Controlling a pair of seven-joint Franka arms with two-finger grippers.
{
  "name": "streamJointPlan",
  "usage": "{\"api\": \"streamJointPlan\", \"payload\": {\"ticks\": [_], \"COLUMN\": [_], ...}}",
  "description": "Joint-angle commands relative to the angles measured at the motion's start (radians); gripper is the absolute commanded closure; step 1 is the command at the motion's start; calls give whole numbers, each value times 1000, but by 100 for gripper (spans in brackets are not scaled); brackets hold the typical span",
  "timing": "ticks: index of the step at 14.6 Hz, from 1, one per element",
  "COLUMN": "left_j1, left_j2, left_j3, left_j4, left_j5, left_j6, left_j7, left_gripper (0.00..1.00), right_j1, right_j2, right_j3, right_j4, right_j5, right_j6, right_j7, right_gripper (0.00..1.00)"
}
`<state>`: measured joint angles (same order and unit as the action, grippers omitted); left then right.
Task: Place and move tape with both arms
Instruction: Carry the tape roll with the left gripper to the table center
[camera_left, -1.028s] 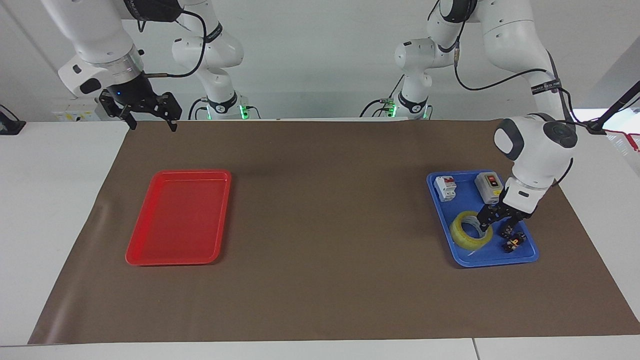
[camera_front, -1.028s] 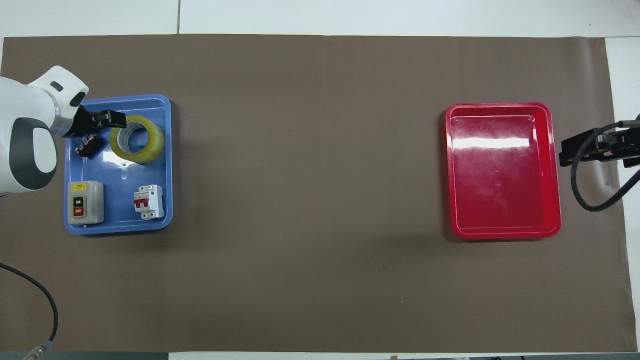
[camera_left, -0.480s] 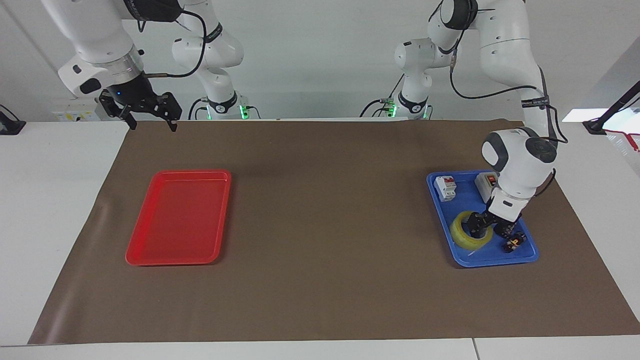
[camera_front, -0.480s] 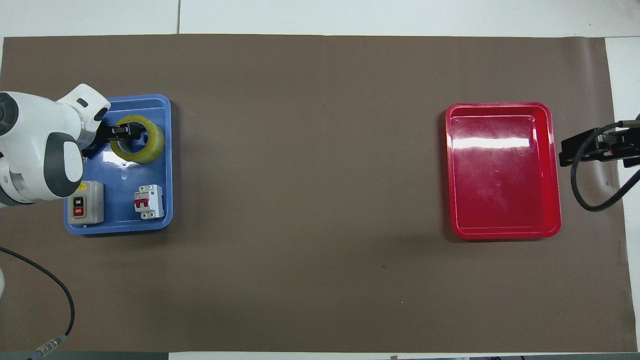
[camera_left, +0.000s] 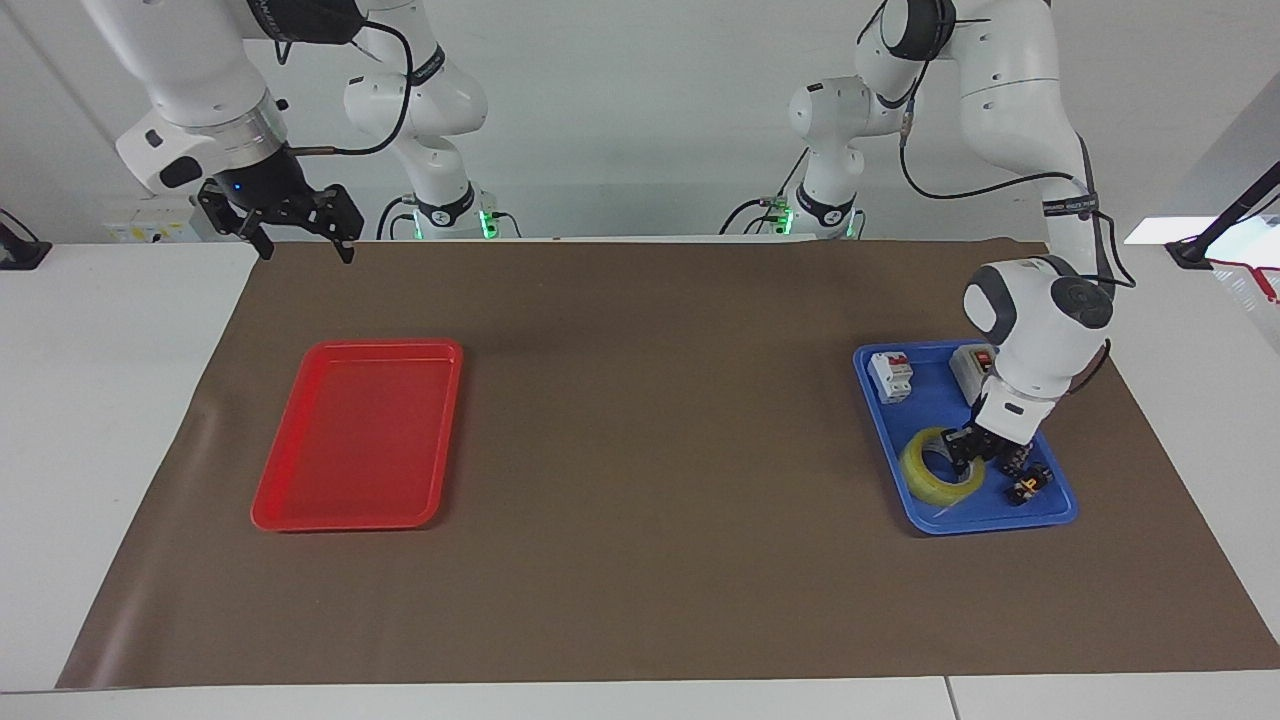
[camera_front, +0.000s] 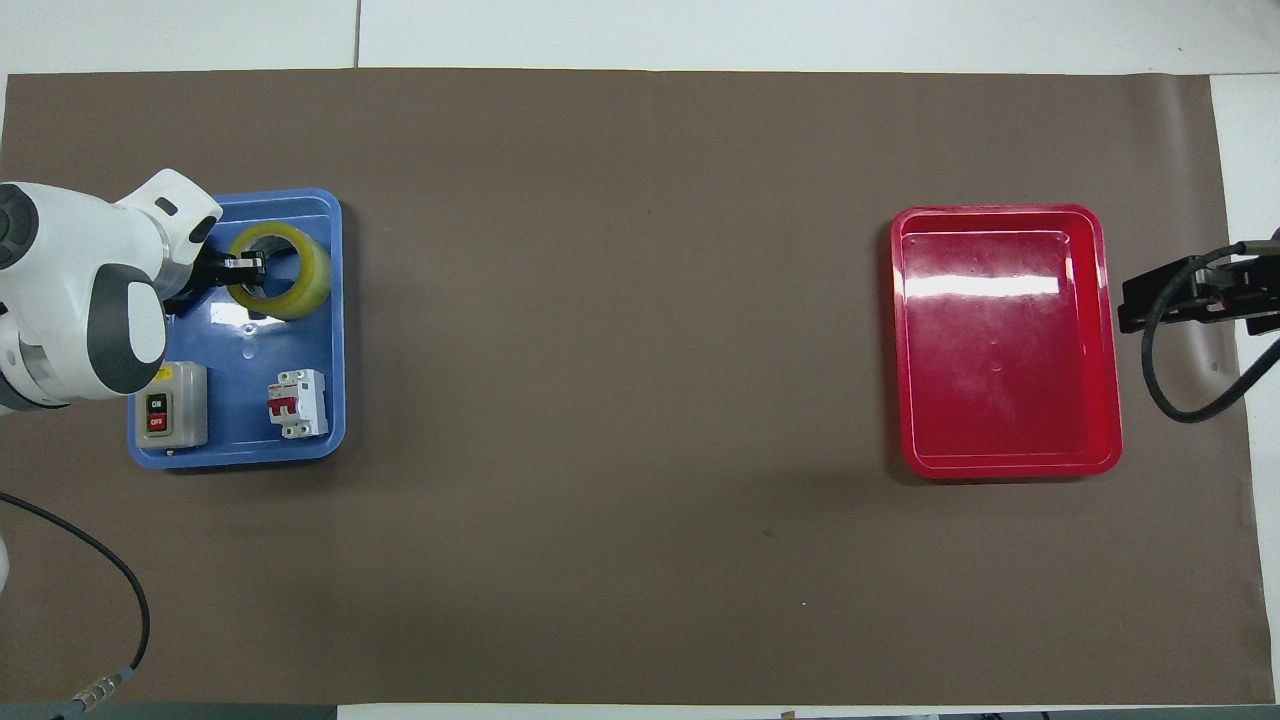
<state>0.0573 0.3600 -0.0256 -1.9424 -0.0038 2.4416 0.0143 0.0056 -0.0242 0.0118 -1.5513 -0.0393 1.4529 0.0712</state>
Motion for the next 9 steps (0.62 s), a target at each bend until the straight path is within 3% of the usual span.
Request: {"api": "streamJointPlan", "payload": {"ticks": [1, 5, 9], "left_j1": [-7, -48, -192], "left_j2": [-64, -116, -142], "left_j3": [4, 3, 3], "left_j4": [6, 124, 116], "left_j5": [-2, -2, -2], "left_j6": [-84, -329, -329], "left_j7": [7, -8, -216], "left_gripper": [100, 100, 100], "right_j1": [-13, -13, -15], "right_j2": [4, 4, 4], "right_j3": [5, 5, 5], "right_j4": [5, 5, 4], "right_j5": [22, 22, 22], "right_j6": [9, 9, 9], "right_j7": [-10, -10, -10], "right_gripper": [0, 0, 0]}}
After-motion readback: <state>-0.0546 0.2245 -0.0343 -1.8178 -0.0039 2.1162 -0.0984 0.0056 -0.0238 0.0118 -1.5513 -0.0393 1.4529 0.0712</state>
